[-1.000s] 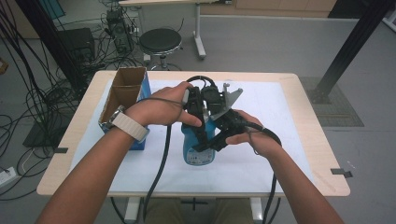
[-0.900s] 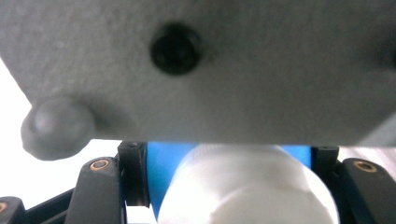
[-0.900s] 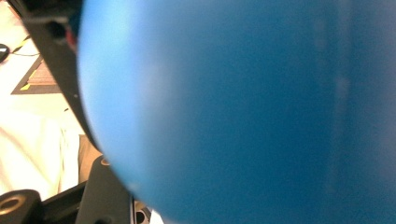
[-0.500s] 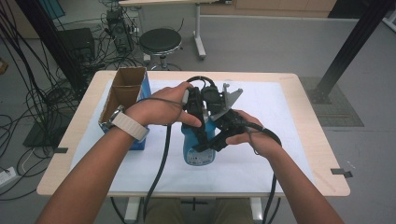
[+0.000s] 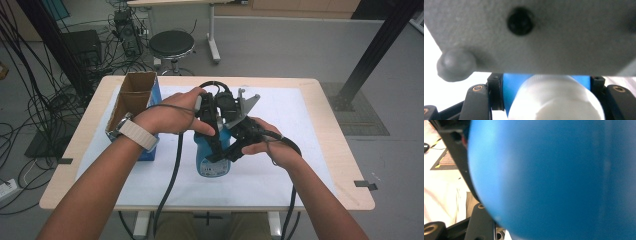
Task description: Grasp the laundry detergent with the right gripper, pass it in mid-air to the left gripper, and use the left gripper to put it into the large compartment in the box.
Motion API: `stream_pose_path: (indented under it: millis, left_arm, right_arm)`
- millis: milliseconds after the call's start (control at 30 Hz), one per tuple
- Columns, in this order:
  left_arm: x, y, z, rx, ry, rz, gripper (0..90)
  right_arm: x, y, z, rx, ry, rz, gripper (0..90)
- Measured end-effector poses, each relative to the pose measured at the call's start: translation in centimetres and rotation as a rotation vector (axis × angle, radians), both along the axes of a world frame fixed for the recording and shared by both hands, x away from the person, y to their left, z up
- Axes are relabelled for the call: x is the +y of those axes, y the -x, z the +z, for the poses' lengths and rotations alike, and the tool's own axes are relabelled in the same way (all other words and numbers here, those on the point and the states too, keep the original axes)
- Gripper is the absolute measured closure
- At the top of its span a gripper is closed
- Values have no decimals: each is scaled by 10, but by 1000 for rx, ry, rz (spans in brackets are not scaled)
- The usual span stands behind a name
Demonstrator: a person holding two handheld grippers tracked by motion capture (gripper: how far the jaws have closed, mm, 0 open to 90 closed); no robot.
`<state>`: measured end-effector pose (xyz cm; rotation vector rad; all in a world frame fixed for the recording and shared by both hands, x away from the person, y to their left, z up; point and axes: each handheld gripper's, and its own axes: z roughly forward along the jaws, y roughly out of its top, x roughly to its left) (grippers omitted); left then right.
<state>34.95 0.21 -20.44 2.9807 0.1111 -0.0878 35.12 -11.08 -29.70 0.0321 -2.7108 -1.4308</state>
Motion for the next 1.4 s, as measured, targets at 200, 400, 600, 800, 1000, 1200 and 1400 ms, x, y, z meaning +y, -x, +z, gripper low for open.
stream_pose_path:
  millis: [200, 400, 600, 800, 1000, 1200, 1400]
  left_arm:
    - [0, 0, 0, -1, 1, -2, 374]
    - [0, -1, -1, 0, 5, 0, 374]
    - [0, -1, -1, 1, 6, 0, 373]
    - [0, -1, 0, 0, 10, 0, 373]
    - [0, -2, 0, -1, 11, -1, 373]
    - [0, -2, 1, 0, 14, 0, 373]
    - [0, -2, 1, -2, 18, 2, 373]
  right_arm:
    - [0, 0, 0, 0, 1, 0, 428]
    - [0, 0, 0, -3, 2, -1, 428]
    - [0, 0, 0, -3, 2, 0, 428]
    - [-1, -1, 0, -3, 3, 0, 428]
    - [-1, -1, 1, -5, 4, 0, 428]
    - [-2, -1, 2, -7, 9, 0, 428]
    - [-1, -2, 2, -7, 12, -1, 428]
